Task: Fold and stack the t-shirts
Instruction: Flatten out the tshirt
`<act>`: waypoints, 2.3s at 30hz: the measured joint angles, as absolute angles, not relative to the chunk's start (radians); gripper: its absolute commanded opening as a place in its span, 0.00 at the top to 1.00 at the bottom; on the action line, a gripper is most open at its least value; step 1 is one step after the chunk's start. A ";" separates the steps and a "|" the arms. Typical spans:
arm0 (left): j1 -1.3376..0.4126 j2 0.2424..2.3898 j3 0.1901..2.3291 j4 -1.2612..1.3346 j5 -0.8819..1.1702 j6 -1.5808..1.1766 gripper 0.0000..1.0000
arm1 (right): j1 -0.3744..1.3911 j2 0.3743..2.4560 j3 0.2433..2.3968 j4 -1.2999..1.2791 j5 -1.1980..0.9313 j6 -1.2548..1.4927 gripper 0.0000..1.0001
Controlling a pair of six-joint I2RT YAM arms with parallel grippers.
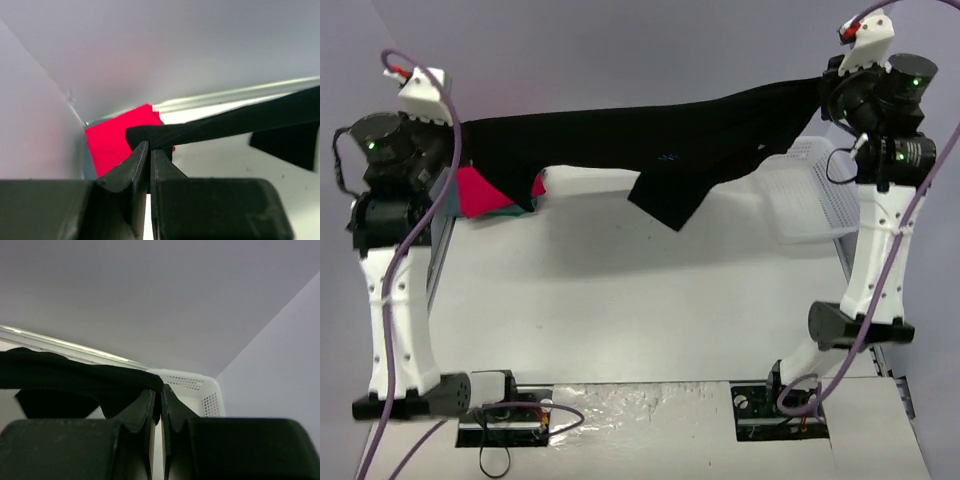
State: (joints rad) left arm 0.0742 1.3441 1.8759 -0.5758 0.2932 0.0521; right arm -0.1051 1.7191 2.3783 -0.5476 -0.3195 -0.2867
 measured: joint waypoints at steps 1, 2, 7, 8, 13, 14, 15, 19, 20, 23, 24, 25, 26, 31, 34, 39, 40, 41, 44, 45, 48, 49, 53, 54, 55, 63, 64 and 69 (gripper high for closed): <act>0.074 1.295 1.862 -0.576 0.290 0.053 0.98 | -0.105 1.674 2.347 -0.542 -0.319 -0.287 1.00; 0.075 1.251 1.841 -0.573 0.287 0.056 0.98 | -0.105 1.629 2.310 -0.533 -0.319 -0.289 1.00; 0.075 1.019 1.582 -0.585 0.279 0.105 0.98 | -0.106 1.393 2.050 -0.508 -0.320 -0.308 1.00; 0.075 0.975 1.519 -0.602 0.279 0.122 0.98 | -0.106 1.348 1.985 -0.511 -0.320 -0.315 1.00; 0.076 0.868 1.373 -0.706 0.270 0.172 0.98 | -0.106 1.266 1.888 -0.562 -0.303 -0.328 1.00; 0.076 0.870 1.374 -0.722 0.268 0.178 0.98 | -0.106 1.267 1.904 -0.568 -0.294 -0.326 1.00; 0.076 0.871 1.381 -0.734 0.266 0.181 0.98 | -0.106 1.271 1.922 -0.569 -0.286 -0.325 1.00; 0.076 0.888 1.499 -0.764 0.265 0.179 0.98 | -0.106 1.299 2.049 -0.572 -0.263 -0.300 1.00; 0.076 0.891 1.528 -0.759 0.266 0.175 0.98 | -0.106 1.307 2.080 -0.570 -0.259 -0.292 1.00; 0.076 0.914 1.605 -0.736 0.272 0.160 0.98 | -0.120 1.340 2.173 -0.556 -0.253 -0.266 1.00; 0.076 0.920 1.620 -0.728 0.275 0.155 0.98 | -0.124 1.350 2.188 -0.550 -0.251 -0.260 1.00; 0.076 0.924 1.633 -0.718 0.280 0.152 0.98 | -0.126 1.361 2.193 -0.540 -0.248 -0.257 1.00; 0.076 0.932 1.638 -0.704 0.283 0.149 0.98 | -0.126 1.373 2.193 -0.533 -0.247 -0.253 1.00; 0.076 1.053 1.578 -0.604 0.288 0.145 0.98 | -0.126 1.422 2.079 -0.468 -0.248 -0.250 1.00; 0.072 1.169 1.500 -0.540 0.289 0.145 0.98 | -0.124 1.502 1.995 -0.431 -0.250 -0.246 1.00; 0.053 1.503 1.481 -0.435 0.271 0.146 0.98 | -0.093 1.720 2.006 -0.397 -0.241 -0.248 0.97; 0.047 1.583 1.517 -0.437 0.261 0.148 0.98 | -0.082 1.773 2.027 -0.386 -0.231 -0.253 0.87; 0.041 1.665 1.561 -0.434 0.252 0.150 0.98 | -0.068 1.826 2.049 -0.376 -0.215 -0.258 0.71; 0.026 1.909 1.781 -0.445 0.221 0.169 0.67 | -0.013 1.970 2.132 -0.342 -0.126 -0.297 0.19; 0.023 1.984 1.851 -0.437 0.209 0.179 0.37 | 0.005 2.007 2.148 -0.331 -0.083 -0.314 0.14; 0.017 2.108 1.956 -0.435 0.174 0.197 0.09 | 0.061 2.077 2.154 -0.318 -0.010 -0.342 0.09; 0.012 2.120 1.961 -0.434 0.164 0.204 0.06 | 0.074 2.086 2.152 -0.318 -0.001 -0.346 0.07; -0.014 2.071 1.893 -0.405 0.120 0.226 0.06 | 0.107 2.067 2.088 -0.300 0.018 -0.363 0.05; -0.023 2.035 1.848 -0.400 0.110 0.234 0.06 | 0.106 2.051 2.059 -0.297 0.021 -0.366 0.05; -0.035 1.983 1.794 -0.391 0.100 0.242 0.06 | 0.103 2.022 2.011 -0.281 0.023 -0.368 0.06; -0.072 1.486 1.423 -0.366 0.085 0.295 0.06 | 0.084 1.661 1.574 -0.302 -0.051 -0.368 0.07; -0.070 1.427 1.388 -0.368 0.081 0.303 0.06 | 0.085 1.617 1.536 -0.305 -0.064 -0.368 0.08; -0.066 1.273 1.297 -0.390 0.051 0.323 0.06 | 0.087 1.465 1.363 -0.307 -0.136 -0.384 0.54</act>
State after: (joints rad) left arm -0.0658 1.2732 1.2968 -0.3901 0.0513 0.3229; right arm 0.0868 1.4647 1.3632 -0.3073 -0.1360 -0.3840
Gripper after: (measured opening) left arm 0.945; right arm 0.692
